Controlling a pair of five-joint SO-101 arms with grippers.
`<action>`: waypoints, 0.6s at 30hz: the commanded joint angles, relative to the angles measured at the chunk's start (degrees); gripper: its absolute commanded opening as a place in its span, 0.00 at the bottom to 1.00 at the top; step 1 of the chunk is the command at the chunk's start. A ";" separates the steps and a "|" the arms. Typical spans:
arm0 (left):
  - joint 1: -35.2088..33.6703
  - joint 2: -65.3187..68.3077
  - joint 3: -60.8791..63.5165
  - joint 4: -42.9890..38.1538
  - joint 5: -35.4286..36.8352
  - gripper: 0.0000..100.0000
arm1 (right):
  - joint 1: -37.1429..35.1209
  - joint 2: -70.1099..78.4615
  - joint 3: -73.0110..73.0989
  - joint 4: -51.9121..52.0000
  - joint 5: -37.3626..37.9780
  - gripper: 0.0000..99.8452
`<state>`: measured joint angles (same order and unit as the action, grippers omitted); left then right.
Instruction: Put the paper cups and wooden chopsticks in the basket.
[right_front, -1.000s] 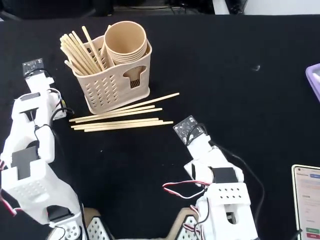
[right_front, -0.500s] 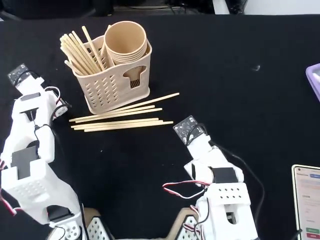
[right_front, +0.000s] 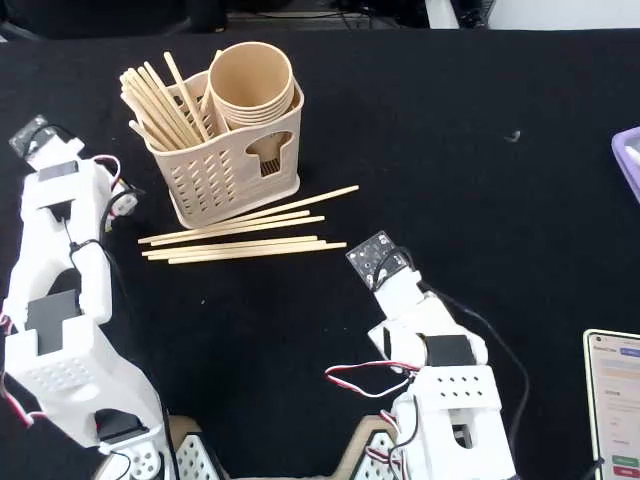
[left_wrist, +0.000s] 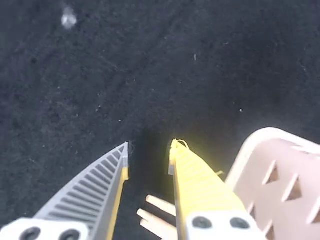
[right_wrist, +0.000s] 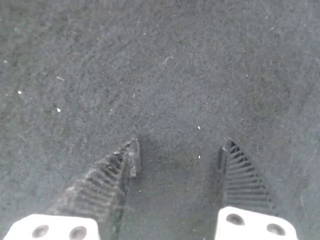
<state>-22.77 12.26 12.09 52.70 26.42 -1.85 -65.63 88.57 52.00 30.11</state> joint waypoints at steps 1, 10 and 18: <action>0.66 -0.26 -3.12 0.79 2.37 0.14 | 0.70 -1.27 0.13 -1.32 0.09 0.25; 4.35 -0.35 1.54 -1.23 2.02 0.14 | 0.70 -1.27 0.13 -1.32 0.09 0.25; 4.97 -0.35 4.88 -1.14 -1.67 0.14 | 0.70 -1.27 0.13 -1.32 0.09 0.25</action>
<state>-17.93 12.62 16.75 52.26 26.24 -1.85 -65.63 88.57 52.00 30.11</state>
